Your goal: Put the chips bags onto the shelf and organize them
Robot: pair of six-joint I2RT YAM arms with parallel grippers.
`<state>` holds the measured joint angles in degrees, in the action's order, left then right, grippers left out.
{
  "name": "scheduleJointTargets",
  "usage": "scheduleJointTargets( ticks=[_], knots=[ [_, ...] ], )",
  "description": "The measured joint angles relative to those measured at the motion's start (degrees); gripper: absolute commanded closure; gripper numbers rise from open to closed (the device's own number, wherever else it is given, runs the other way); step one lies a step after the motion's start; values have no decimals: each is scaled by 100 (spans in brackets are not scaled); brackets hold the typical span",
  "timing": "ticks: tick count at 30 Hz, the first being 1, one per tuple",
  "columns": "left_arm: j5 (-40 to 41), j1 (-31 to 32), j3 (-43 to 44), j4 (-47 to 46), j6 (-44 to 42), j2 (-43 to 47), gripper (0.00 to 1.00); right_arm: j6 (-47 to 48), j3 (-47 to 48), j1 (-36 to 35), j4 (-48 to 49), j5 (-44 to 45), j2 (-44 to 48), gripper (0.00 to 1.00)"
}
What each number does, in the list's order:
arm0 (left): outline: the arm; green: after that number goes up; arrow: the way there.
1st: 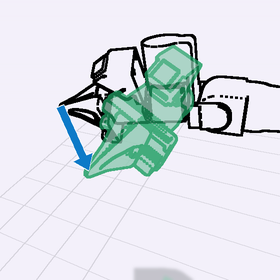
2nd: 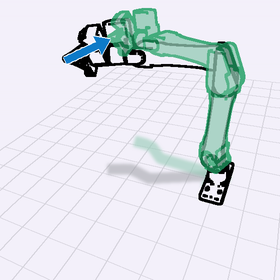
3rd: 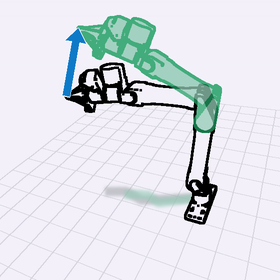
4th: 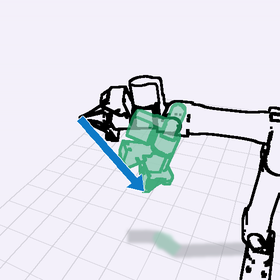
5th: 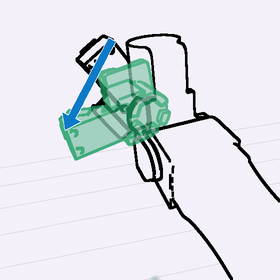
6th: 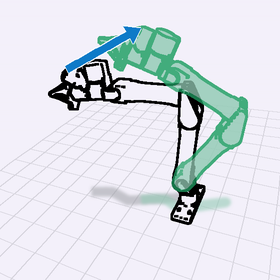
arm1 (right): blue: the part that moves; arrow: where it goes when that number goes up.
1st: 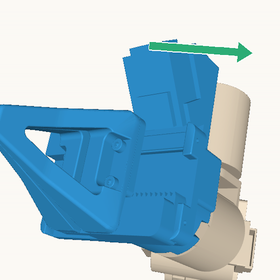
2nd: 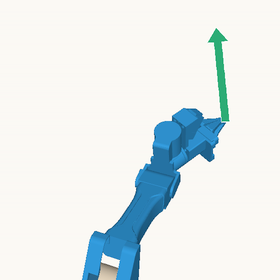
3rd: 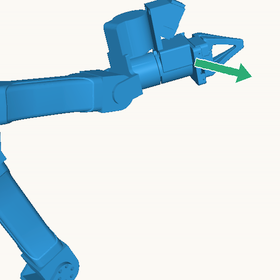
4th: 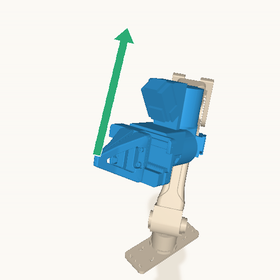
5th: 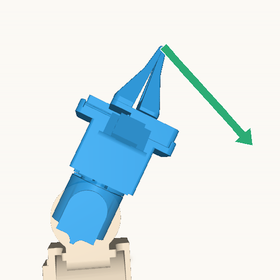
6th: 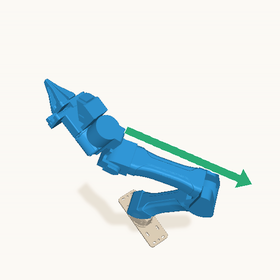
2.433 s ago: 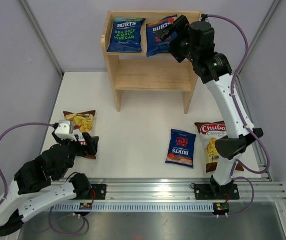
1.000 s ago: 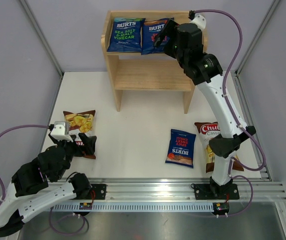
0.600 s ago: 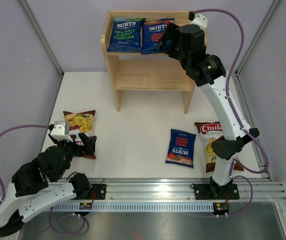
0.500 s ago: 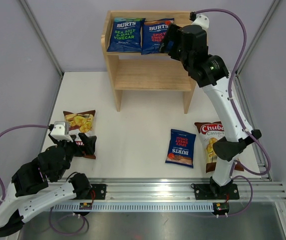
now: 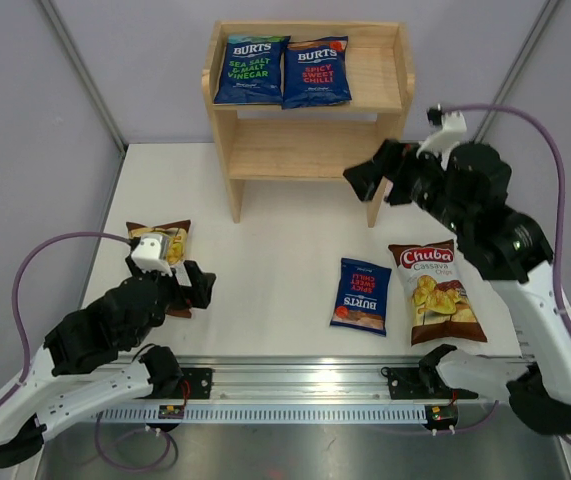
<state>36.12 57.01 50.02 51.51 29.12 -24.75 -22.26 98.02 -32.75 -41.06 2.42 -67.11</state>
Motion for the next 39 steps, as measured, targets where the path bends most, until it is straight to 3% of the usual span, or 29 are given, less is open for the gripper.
scheduleJointTargets(
  ticks=[5,10,15,23,31,35,39],
  knots=[
    [-1097,-2,-302,-1145,315,-730,1,-251,-2616,0,304,-472,2201,0],
    [-2188,22,-378,-2671,448,-3014,1,-507,-3595,0,-127,-671,3598,1],
    [-2824,68,31,-3661,461,-5108,1,-660,-3884,0,-754,-667,4516,1],
    [-2938,48,1902,-4310,442,-7654,2,-719,-3915,0,-1290,-986,4981,0],
    [-2957,-35,2959,-4199,507,-8959,10,-846,-4214,0,-1521,-1062,5407,1],
    [-2892,-33,3158,-4015,649,-9302,12,-887,-4256,0,-1537,-1102,5560,1],
    [-2745,-4,3176,-3880,778,-9416,21,-907,-4280,0,-1532,-1167,5580,1]
  ],
)
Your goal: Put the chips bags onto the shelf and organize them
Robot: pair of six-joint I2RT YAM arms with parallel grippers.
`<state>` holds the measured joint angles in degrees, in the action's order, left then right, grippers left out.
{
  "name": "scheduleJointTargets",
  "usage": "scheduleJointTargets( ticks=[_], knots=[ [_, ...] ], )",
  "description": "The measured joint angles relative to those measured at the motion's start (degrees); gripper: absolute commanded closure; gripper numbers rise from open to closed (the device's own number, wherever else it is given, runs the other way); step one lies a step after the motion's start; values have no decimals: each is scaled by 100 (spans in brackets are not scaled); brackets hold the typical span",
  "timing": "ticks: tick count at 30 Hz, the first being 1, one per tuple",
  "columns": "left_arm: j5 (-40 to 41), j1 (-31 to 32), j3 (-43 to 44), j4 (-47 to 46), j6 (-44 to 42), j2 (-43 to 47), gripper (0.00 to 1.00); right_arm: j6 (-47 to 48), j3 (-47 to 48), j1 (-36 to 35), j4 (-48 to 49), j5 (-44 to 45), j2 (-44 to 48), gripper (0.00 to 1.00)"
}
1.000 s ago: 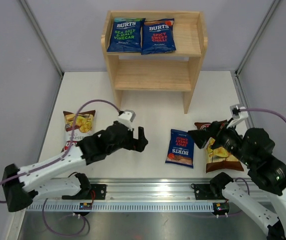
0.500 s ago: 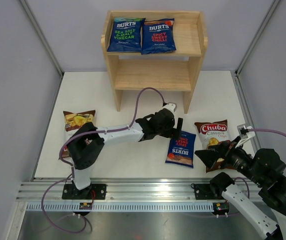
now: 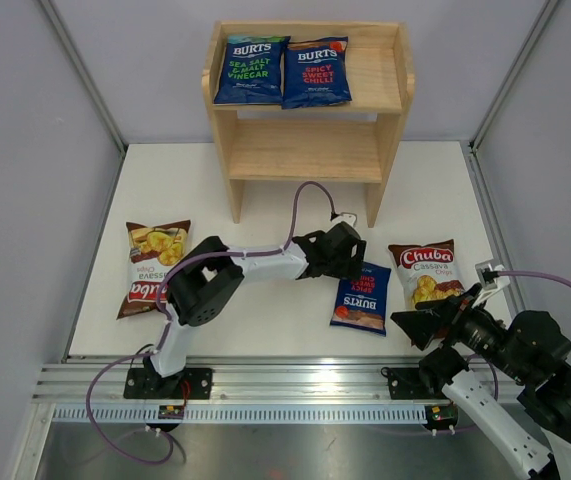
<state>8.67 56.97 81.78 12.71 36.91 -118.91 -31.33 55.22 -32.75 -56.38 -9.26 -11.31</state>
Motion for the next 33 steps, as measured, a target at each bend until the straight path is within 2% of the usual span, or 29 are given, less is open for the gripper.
scheduleJointTargets(
  ticks=[2,7,9,10,12,16,21,27,33],
  knots=[
    [15,4,0,7,61,-13,27,-7,-46,0,2,-48,26,2],
    [15,15,85,-83,208,-116,31,-68,-195,0,74,-98,140,1],
    [15,15,98,-120,284,-133,40,-111,-243,0,81,-101,203,2],
    [13,15,98,-131,341,-140,52,-127,-256,0,81,-103,225,2],
    [17,15,98,-192,466,-170,65,-153,-275,0,98,-118,256,2],
    [118,26,85,-326,664,-166,77,-186,-286,0,105,-146,278,2],
    [463,48,-586,-769,1093,199,100,-201,-297,0,107,-168,280,2],
    [1198,72,-2162,-772,1670,1449,100,-264,-518,0,177,-238,302,2],
    [1978,140,-3519,-487,2352,3394,100,-455,-1086,0,680,-413,302,2]
  ],
)
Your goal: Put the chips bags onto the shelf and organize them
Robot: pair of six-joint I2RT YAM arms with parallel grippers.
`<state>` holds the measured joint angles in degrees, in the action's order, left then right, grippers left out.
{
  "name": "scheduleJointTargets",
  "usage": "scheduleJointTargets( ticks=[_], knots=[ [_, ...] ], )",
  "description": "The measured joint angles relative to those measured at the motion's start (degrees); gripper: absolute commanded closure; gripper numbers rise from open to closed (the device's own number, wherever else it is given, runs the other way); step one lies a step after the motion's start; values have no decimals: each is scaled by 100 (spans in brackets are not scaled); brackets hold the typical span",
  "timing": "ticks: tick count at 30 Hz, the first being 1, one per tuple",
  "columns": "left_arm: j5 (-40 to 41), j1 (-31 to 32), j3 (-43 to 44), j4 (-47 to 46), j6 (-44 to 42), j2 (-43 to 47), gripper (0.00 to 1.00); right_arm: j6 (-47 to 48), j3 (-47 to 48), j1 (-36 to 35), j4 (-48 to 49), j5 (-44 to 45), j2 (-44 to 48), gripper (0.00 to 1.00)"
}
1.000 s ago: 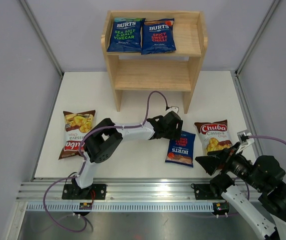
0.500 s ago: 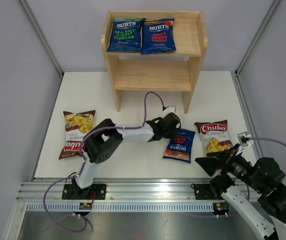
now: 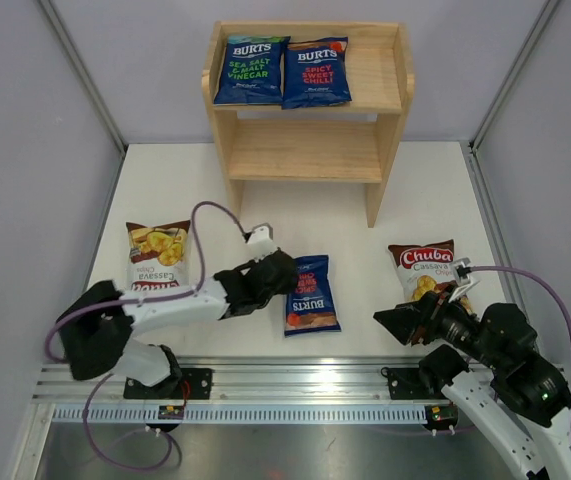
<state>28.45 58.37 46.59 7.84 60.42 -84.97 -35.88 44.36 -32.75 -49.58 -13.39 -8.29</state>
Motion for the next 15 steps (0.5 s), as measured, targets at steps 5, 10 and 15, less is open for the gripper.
scheduleJointTargets(
  ticks=[5,10,15],
  knots=[
    [610,87,-586,225,470,1869,100,-210,-625,0,699,-162,-28,2],
    [1082,175,-643,498,595,3397,100,-551,-1495,2,2000,-529,-214,2],
    [1401,304,-79,669,363,4181,100,-1322,-2365,0,4070,-977,-750,7]
  ],
)
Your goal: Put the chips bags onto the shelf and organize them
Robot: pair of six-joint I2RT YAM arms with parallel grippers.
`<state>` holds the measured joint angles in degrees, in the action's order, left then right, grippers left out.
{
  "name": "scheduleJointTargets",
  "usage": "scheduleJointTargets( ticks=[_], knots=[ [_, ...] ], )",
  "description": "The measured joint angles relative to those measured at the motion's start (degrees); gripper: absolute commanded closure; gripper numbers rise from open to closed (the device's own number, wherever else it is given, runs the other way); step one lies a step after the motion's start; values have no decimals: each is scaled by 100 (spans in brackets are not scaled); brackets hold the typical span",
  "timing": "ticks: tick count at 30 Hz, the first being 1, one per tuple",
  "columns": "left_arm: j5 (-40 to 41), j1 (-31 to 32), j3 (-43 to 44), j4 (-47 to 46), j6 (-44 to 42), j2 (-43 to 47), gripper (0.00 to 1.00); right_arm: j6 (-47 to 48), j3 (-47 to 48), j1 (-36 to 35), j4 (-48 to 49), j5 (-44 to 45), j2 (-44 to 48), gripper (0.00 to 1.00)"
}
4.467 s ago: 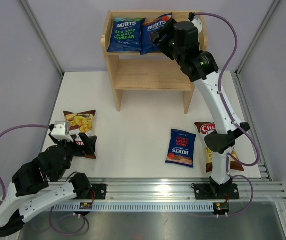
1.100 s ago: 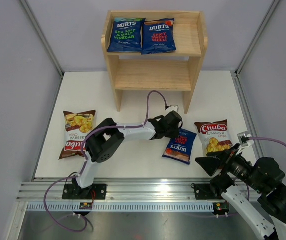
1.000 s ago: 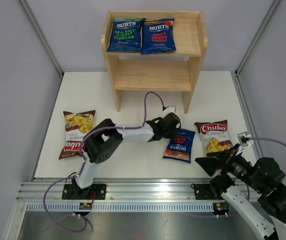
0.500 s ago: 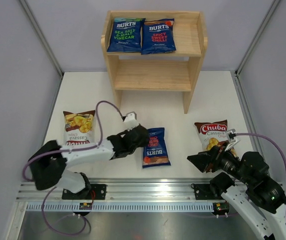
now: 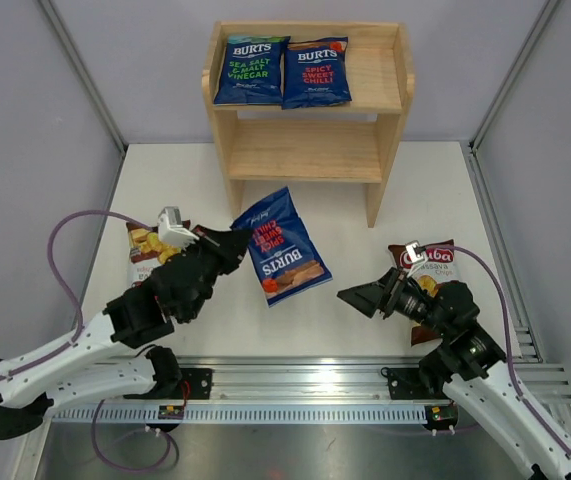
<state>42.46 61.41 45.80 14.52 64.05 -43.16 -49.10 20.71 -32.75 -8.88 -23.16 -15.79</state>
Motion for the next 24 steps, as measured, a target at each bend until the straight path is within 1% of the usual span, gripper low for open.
scheduleJointTargets(
  ticks=[3,5,7,9,11,13,17,20,24],
  knots=[
    [129,15,575,-258,-179,66,100,-428,-133,0,1217,-212,-564,10],
    [210,15,780,-575,-240,68,100,-651,-131,-2,2085,-350,-966,11],
    [293,17,881,-920,-214,59,100,-763,-83,-35,2752,-415,-1318,14],
    [348,17,892,-1320,-136,4,100,-778,59,-155,3298,-448,-1705,16],
    [393,20,892,-1633,-20,-105,100,-664,330,-382,3635,-461,-2044,16],
    [439,22,896,-1906,127,-245,100,-387,651,-721,3735,-372,-2280,16],
    [479,52,957,-2120,402,-542,100,240,1248,-1196,3687,-81,-2363,17],
    [529,92,966,-2201,654,-634,100,647,1582,-1237,3694,267,-2387,18],
    [612,136,966,-2223,988,-645,100,1071,1781,-1237,3665,662,-2516,20]
  ],
)
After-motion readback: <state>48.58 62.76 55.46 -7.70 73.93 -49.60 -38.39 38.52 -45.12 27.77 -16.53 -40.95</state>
